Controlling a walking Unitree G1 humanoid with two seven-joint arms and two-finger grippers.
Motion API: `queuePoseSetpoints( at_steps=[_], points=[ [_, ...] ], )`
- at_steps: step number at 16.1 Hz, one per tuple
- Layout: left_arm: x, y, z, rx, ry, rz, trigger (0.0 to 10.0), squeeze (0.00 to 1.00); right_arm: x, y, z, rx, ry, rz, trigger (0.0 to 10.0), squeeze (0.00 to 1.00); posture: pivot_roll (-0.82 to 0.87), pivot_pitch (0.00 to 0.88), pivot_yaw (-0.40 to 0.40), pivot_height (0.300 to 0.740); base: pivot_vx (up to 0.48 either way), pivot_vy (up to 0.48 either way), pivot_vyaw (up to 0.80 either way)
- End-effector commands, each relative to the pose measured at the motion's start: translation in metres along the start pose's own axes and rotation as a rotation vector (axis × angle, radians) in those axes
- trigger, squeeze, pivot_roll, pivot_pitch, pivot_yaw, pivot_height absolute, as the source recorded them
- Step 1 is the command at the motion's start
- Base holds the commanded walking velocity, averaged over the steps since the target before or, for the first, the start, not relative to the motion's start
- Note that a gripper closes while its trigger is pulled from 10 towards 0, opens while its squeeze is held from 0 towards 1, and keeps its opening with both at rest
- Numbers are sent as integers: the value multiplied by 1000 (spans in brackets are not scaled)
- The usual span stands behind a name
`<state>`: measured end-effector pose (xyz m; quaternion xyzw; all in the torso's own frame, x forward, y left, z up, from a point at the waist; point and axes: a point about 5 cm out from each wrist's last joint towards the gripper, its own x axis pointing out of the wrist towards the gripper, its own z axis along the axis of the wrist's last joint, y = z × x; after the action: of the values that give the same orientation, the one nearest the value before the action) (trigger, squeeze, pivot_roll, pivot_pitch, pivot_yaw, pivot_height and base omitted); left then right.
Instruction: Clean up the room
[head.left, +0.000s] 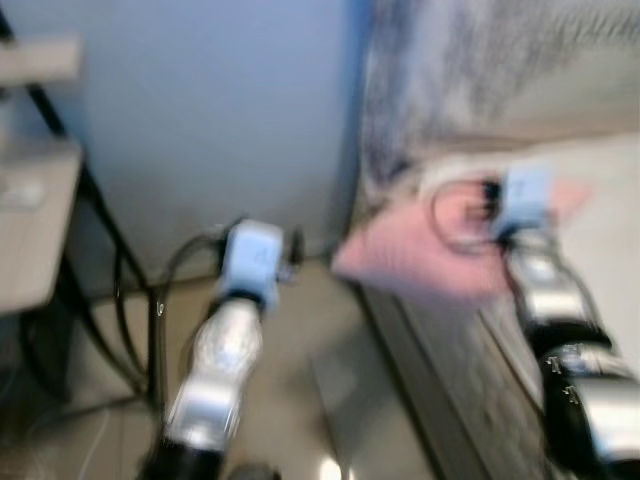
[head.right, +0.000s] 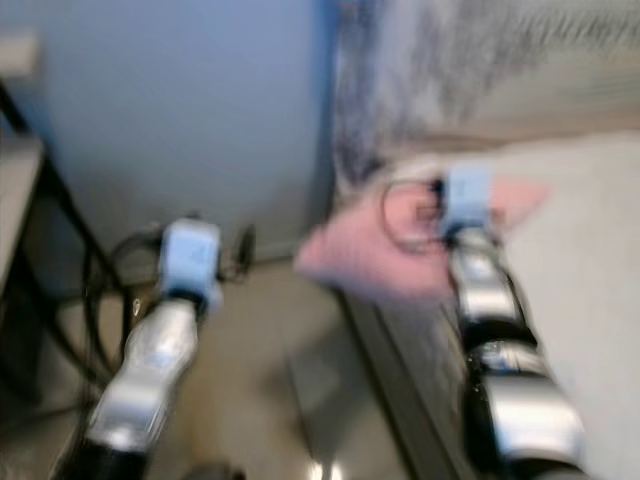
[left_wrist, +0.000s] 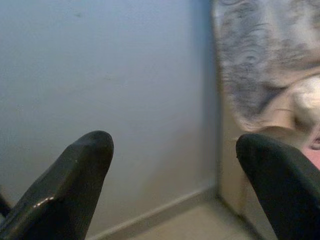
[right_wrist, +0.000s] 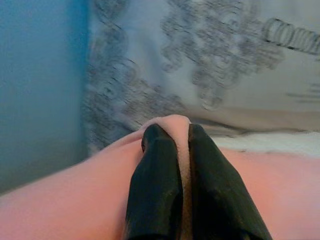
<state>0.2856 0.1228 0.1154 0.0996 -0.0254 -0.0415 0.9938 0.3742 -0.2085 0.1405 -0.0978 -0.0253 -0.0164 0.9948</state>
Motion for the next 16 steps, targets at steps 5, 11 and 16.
queuePoseSetpoints(
  at_steps=[5,11,16],
  points=[
    [2,-10,8,-18,-27,-10,10000,0,3,-17,18,-31,-89,-45,10000,0,54,69,-49,740,472,0,0],
    [1,-17,9,-4,-44,-54,10000,0,6,-28,29,-54,-129,-93,10000,0,55,71,-51,740,452,0,-638],
    [1,-16,8,-15,-36,-43,10000,0,6,-26,27,-55,-124,-91,10000,0,56,73,-50,740,431,0,0]
  ],
)
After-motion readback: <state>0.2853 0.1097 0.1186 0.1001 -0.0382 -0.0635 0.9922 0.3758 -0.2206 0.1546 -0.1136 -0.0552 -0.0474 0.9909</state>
